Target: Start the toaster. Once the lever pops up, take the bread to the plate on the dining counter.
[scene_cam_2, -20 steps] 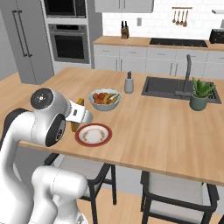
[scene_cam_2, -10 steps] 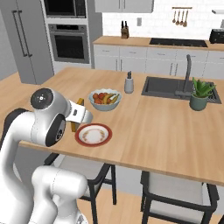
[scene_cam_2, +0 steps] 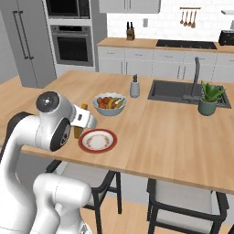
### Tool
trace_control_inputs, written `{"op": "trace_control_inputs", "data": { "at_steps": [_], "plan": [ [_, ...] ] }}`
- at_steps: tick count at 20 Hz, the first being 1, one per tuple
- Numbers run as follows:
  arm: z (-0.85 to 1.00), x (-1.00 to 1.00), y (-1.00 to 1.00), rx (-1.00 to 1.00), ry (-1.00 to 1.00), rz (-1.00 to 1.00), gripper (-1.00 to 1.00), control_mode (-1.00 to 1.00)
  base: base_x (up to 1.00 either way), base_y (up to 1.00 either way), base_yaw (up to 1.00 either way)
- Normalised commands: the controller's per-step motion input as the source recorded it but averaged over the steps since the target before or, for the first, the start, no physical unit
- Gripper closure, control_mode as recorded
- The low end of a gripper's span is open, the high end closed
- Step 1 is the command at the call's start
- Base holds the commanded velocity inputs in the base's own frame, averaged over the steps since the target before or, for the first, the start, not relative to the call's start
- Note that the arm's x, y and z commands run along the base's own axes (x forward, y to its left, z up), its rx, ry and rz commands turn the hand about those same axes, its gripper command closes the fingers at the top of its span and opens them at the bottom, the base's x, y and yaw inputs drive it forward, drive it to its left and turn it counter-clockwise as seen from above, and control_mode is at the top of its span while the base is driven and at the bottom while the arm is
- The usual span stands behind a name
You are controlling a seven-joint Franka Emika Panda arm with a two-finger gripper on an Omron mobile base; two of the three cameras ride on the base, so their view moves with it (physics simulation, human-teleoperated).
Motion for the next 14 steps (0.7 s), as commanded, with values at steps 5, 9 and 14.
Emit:
{"op": "trace_control_inputs", "data": {
  "at_steps": [5, 9, 14],
  "plan": [
    [-0.04, 0.22, 0.0, 0.18, -0.02, 0.13, 1.0, -1.0, 0.0, 0.0, 0.0],
    [-0.07, 0.08, 0.0, 0.2, -0.04, 0.14, 1.0, -1.0, 0.0, 0.0, 0.0],
    [-0.15, 0.19, 0.0, 0.17, 0.04, 0.09, 1.0, -1.0, 0.0, 0.0, 0.0]
  ]
}}
